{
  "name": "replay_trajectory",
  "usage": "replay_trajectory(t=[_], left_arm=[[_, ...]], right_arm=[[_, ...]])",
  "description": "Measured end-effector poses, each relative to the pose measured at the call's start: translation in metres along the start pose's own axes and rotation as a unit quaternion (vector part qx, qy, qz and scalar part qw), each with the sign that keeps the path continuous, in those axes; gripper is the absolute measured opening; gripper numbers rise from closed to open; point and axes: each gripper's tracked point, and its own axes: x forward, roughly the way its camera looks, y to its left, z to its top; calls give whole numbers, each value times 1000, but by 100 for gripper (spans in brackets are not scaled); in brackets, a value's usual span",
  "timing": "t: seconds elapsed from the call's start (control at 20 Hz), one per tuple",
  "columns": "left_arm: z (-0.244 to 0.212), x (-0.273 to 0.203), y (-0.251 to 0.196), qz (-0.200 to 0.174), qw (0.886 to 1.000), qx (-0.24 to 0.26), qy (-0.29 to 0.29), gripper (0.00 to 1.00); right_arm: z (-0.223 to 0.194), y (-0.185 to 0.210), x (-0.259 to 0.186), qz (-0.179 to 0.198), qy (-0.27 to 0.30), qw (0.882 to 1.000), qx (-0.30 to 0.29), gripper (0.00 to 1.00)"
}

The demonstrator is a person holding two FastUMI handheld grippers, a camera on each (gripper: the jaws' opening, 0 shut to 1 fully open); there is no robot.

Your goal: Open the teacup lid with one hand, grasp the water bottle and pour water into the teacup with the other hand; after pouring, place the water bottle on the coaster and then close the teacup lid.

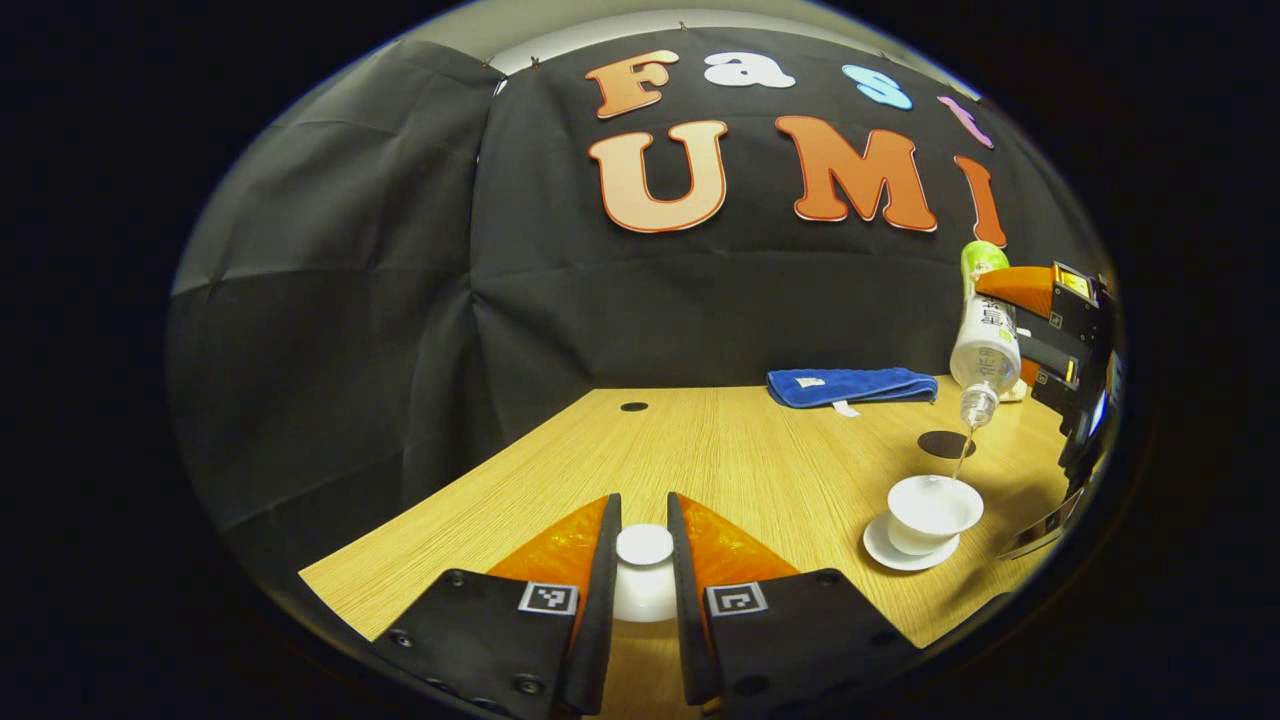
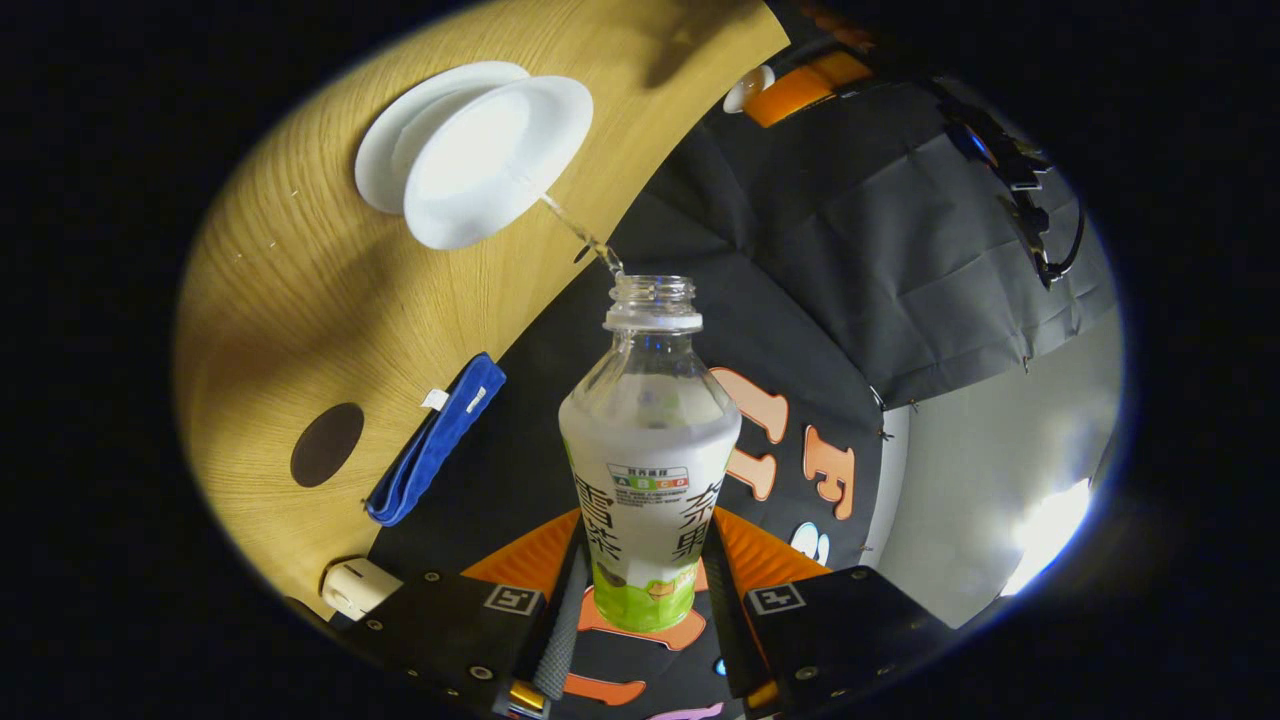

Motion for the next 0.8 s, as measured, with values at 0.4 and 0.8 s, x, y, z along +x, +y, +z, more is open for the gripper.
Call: replay_trajectory(t=[0.4,0.8], left_arm=[[0,-1,0,2,1000,3,0,33],[2,-2,-11,-7,1000,7,-6,33]], right_arm=[[9,3,-6,5,-18,1000,5,60],[43,35,-23,53,-36,997,49,60]])
